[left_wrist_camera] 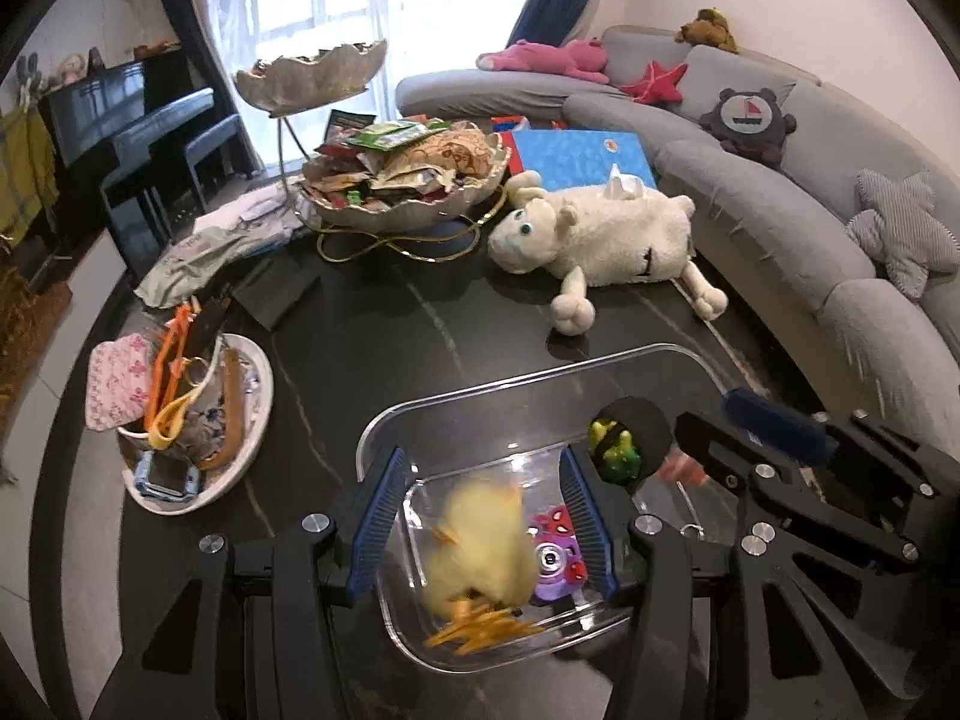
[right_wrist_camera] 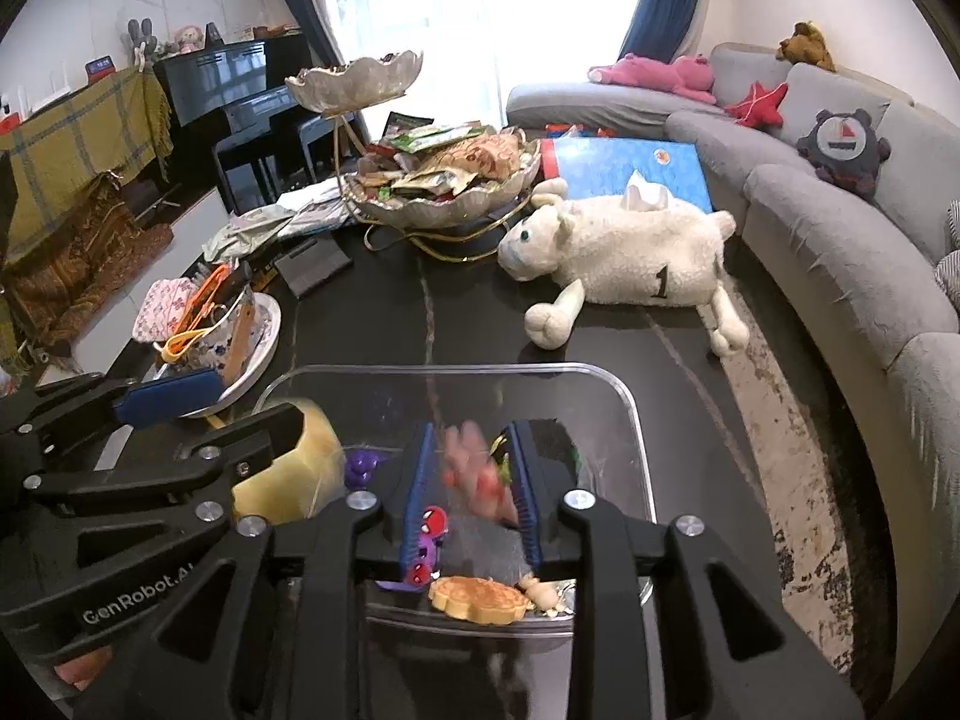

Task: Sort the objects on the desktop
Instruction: 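Open the left tool over the box to drop the chick while the right tool drops the bunny, then withdraw both open tools from the box back over the table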

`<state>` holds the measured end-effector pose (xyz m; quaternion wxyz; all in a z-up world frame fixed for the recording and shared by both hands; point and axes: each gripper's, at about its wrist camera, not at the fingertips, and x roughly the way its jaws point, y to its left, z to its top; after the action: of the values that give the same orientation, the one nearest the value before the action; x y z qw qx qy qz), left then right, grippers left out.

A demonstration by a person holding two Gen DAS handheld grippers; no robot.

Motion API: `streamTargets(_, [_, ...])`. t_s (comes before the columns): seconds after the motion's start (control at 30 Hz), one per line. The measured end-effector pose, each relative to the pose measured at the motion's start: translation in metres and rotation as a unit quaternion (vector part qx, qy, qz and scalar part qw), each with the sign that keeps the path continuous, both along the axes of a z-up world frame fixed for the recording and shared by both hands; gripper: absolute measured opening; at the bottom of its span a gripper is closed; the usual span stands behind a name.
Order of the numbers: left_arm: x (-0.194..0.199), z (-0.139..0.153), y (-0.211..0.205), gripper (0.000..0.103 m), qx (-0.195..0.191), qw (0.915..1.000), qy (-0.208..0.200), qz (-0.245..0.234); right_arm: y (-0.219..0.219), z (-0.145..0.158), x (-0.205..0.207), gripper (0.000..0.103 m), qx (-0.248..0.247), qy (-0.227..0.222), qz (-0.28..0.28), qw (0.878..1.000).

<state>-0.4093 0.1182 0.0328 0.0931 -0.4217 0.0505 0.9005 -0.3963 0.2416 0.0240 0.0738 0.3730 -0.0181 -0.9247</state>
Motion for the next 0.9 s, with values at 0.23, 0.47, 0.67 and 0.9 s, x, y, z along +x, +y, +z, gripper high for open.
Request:
streamTargets(0.23, [0.008,0.005,-0.002,0.056,-0.018,0.9998,0.011,0.002,0.006,0.002,0.004,0.052,-0.001,0.004,-0.008,1.000])
streamTargets(0.47, [0.023,0.007,-0.005,0.060,-0.025,0.9996,0.002,0.011,0.006,0.004,0.018,0.052,-0.006,0.006,-0.013,1.000])
streamTargets(0.67, [0.046,0.010,-0.009,0.065,-0.043,0.9989,0.015,0.015,-0.005,0.013,0.036,0.052,0.022,0.016,-0.015,1.000])
streamTargets(0.9, [0.075,0.024,-0.020,0.065,-0.059,0.9970,0.041,0.030,-0.019,0.025,0.060,0.052,0.030,0.028,-0.012,0.999])
